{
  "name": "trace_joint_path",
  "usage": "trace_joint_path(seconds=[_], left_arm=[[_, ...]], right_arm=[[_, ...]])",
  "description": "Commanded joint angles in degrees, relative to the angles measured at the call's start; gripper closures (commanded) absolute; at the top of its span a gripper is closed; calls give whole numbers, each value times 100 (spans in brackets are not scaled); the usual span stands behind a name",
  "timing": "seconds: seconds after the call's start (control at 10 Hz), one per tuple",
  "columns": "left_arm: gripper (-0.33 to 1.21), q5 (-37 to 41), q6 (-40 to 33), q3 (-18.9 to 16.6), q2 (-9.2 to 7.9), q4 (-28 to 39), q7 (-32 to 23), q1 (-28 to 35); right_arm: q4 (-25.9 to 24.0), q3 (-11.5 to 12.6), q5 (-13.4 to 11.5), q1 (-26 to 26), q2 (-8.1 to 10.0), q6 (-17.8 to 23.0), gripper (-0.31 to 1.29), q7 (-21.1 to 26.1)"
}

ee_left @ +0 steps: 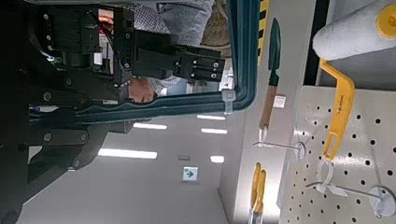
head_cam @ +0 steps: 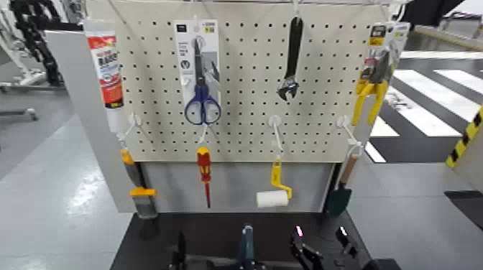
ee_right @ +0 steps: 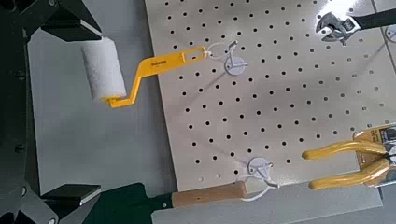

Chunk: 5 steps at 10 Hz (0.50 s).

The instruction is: Place the crate on the table.

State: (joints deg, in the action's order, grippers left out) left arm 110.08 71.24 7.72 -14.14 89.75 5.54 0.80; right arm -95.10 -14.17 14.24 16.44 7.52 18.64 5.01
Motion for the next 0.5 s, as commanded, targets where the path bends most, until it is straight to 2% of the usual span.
trace_joint_path(seconds=[0.1, 0.5], left_arm=[[119, 5, 21, 2, 8, -27, 0, -27], [119, -4, 30, -16, 8, -36, 0, -45]], right_arm=[[0, 2, 0, 0, -5, -1, 15, 0], [0, -7, 0, 0, -5, -1, 15, 0]])
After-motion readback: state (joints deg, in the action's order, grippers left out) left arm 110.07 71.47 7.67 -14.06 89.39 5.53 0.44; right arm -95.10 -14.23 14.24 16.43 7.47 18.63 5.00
